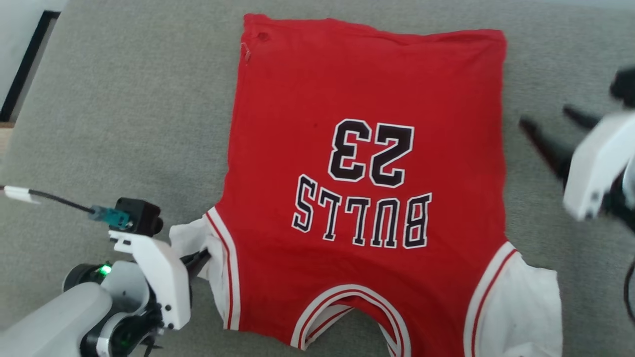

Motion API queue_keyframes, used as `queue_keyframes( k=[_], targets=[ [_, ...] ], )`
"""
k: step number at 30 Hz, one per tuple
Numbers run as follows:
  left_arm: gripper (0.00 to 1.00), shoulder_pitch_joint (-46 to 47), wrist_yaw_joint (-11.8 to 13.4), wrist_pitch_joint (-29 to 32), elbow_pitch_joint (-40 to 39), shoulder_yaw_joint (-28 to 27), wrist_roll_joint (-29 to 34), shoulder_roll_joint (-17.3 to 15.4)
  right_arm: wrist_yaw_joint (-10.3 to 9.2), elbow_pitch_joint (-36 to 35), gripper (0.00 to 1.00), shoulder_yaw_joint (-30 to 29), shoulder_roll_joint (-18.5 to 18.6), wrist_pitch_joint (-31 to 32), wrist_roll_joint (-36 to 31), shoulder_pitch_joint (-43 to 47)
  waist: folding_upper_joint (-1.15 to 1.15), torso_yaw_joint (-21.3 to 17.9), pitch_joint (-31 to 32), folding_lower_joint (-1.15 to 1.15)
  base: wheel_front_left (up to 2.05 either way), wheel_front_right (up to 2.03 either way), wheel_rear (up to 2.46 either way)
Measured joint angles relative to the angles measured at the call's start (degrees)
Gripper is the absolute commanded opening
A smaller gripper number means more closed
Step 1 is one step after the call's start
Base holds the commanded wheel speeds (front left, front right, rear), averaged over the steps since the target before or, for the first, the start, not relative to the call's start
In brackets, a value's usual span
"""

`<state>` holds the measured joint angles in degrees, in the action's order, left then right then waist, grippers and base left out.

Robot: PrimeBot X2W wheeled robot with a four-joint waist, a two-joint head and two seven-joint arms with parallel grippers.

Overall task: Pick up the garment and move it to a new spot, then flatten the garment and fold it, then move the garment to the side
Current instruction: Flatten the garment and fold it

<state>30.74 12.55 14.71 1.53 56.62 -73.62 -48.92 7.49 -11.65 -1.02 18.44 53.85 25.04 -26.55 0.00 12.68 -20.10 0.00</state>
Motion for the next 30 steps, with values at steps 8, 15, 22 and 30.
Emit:
queue_keyframes(
  k=[8, 15, 22, 30],
  targets=[
    [0.0, 3.7, -2.77, 0.43, 2.52, 0.82, 1.7, 4.1, 0.0, 24.23, 1.0, -2.27, -0.44, -4.89, -8.14, -17.7, 0.0, 3.82, -2.25, 0.0, 0.0, 0.0, 0.0],
    [0.0, 5.83, -4.66, 0.49, 4.63, 1.46, 2.63, 6.9, 0.0, 39.84, 1.0, -4.48, -1.05, -3.7, -12.05, -26.82, 0.0, 6.75, -4.01, 0.0, 0.0, 0.0, 0.0],
    [0.0, 7.86, -7.21, 0.66, 7.76, 2.08, 3.05, 9.99, 0.0, 52.68, 1.0, -7.95, -1.45, 3.07, -16.95, -32.69, 0.0, 10.0, -6.07, 0.0, 0.0, 0.0, 0.0],
    [0.0, 8.87, -9.48, 0.03, 11.14, 2.11, 2.98, 11.94, 0.0, 56.13, 0.0, -3.78, -0.03, 5.83, -17.81, -34.6, 0.0, 11.25, -7.07, 0.0, 0.0, 0.0, 0.0]
  ],
)
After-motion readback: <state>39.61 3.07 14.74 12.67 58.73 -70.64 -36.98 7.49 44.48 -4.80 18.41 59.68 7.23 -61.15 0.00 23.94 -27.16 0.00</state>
